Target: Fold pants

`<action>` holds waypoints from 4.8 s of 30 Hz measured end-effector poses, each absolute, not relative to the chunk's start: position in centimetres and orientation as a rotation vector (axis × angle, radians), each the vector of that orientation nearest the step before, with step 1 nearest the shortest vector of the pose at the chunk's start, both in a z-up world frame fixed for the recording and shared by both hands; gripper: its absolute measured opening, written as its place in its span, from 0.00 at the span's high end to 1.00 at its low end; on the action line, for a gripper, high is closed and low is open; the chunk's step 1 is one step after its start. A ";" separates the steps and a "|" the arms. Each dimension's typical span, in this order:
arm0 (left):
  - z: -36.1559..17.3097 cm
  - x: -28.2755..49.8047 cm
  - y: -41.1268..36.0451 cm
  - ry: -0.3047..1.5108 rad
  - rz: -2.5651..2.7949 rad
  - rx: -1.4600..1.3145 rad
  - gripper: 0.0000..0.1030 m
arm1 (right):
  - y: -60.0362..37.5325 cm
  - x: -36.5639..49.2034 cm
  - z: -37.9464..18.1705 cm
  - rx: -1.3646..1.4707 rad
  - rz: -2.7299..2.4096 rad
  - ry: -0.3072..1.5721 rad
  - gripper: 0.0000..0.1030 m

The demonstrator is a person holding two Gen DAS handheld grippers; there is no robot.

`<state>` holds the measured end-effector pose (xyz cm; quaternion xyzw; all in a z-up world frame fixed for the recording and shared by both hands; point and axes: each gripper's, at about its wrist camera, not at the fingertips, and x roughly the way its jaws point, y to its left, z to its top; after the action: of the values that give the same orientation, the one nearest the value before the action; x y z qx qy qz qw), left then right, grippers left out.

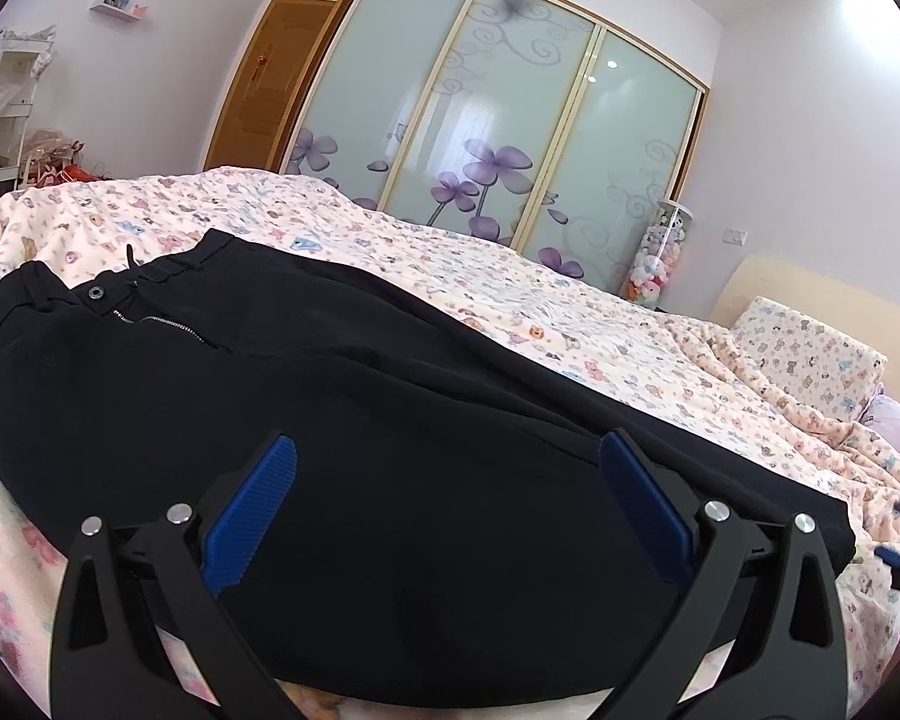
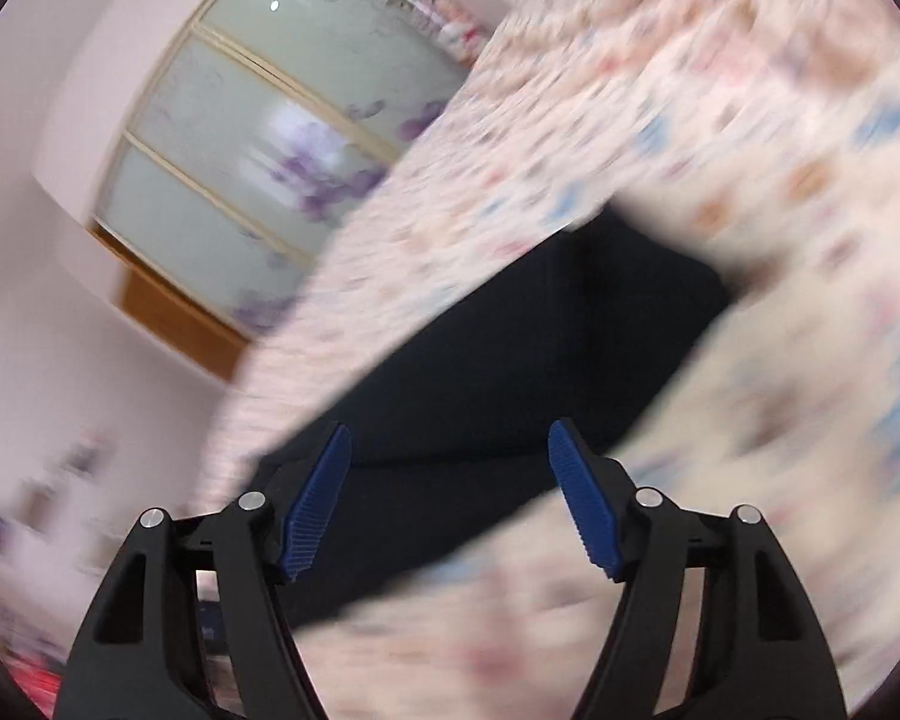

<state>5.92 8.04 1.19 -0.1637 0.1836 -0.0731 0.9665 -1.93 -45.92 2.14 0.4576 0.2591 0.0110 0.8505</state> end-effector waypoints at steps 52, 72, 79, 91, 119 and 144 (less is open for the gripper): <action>2.8 36.9 14.0 0.794 -0.067 -0.680 0.18 | -35.6 7.7 -5.5 1.125 0.085 0.516 0.96; 2.7 33.2 17.6 0.646 0.114 -0.775 0.95 | -36.2 7.4 -4.0 1.027 0.093 0.483 0.96; 8.2 20.6 17.6 0.503 0.074 -0.642 0.95 | -38.0 6.1 -2.4 1.015 0.055 0.378 0.96; -0.7 3.5 17.6 0.518 0.135 -0.788 0.92 | -39.0 4.3 -2.3 1.010 -0.004 0.328 0.96; -1.1 8.6 27.9 0.568 0.178 -1.055 0.36 | -38.7 4.3 -2.7 0.990 -0.027 0.377 0.96; 0.6 0.3 27.0 0.365 0.289 -0.831 0.90 | -39.2 2.9 -2.3 1.031 -0.015 0.310 0.96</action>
<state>0.33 27.05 0.62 -0.4000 0.1755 0.1393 0.8887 2.94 -39.22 -2.33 0.4911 0.1475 -0.0073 0.8585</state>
